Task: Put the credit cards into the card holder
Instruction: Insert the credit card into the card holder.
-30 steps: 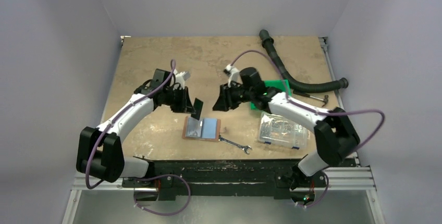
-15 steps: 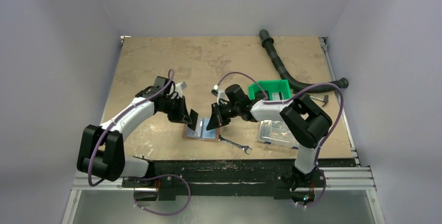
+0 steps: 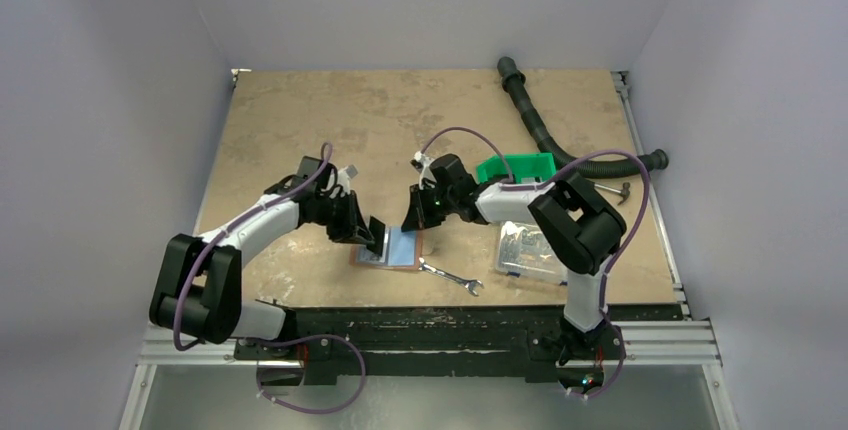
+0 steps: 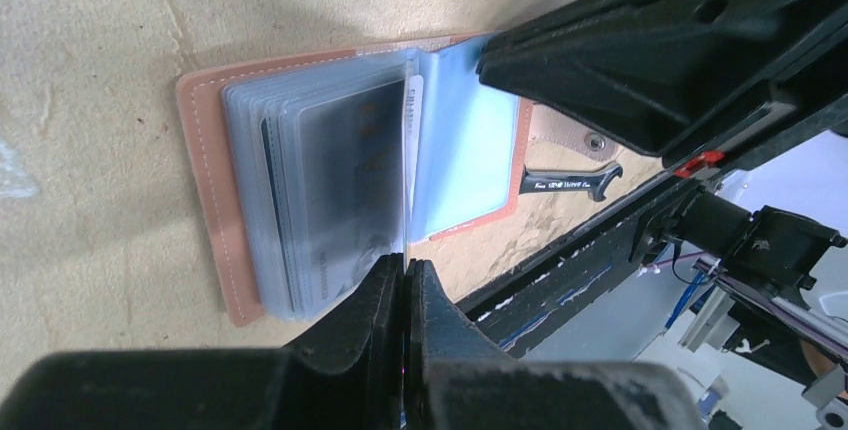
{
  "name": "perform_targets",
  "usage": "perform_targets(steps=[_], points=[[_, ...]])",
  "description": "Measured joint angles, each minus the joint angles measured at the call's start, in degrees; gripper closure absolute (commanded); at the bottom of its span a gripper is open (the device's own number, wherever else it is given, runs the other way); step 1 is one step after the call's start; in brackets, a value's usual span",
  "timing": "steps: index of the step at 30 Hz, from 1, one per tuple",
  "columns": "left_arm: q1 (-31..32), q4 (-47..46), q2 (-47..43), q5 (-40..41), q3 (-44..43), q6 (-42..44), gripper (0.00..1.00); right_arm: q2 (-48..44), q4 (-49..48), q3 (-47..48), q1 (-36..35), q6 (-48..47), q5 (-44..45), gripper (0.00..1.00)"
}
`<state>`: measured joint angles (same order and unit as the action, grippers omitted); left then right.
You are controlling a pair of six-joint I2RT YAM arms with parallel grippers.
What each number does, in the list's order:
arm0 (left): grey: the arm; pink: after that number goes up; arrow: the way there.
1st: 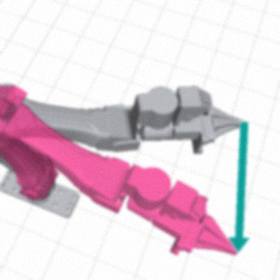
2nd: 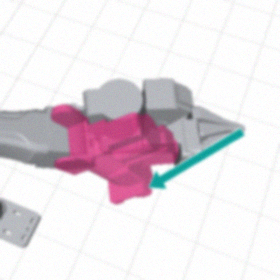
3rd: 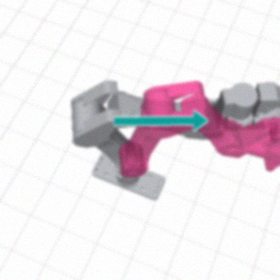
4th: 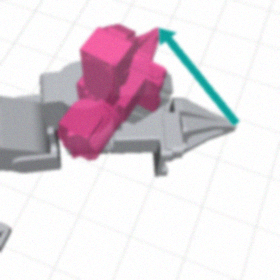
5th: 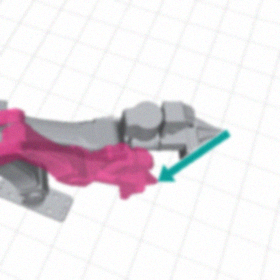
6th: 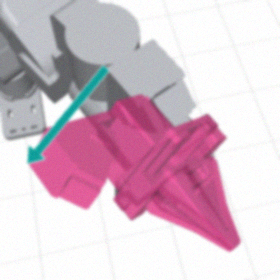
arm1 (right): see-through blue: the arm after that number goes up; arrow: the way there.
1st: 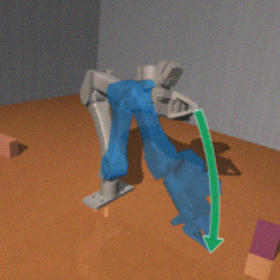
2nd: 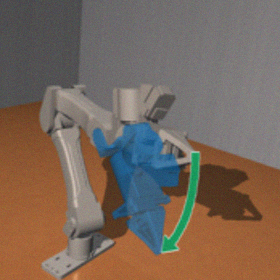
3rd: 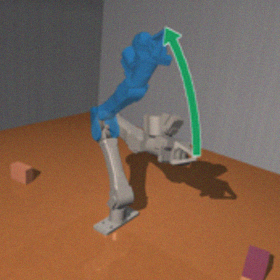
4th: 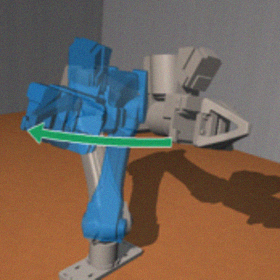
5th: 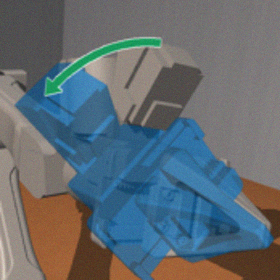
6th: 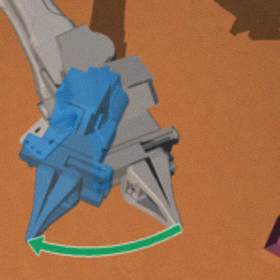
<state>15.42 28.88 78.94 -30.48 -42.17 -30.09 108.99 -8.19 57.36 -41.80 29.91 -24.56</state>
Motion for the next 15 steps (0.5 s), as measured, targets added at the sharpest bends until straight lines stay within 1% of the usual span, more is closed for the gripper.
perform_targets(steps=[5, 15], points=[[0.0, -2.6, 0.9, -0.9, 1.8, -1.5, 1.00, 1.4, 0.0, 2.0, 0.8, -1.3, 1.1, 1.00], [0.0, -1.7, 0.9, -2.0, 1.9, -2.2, 1.00, 1.5, 0.4, 2.0, 1.0, -2.7, 1.4, 1.00]])
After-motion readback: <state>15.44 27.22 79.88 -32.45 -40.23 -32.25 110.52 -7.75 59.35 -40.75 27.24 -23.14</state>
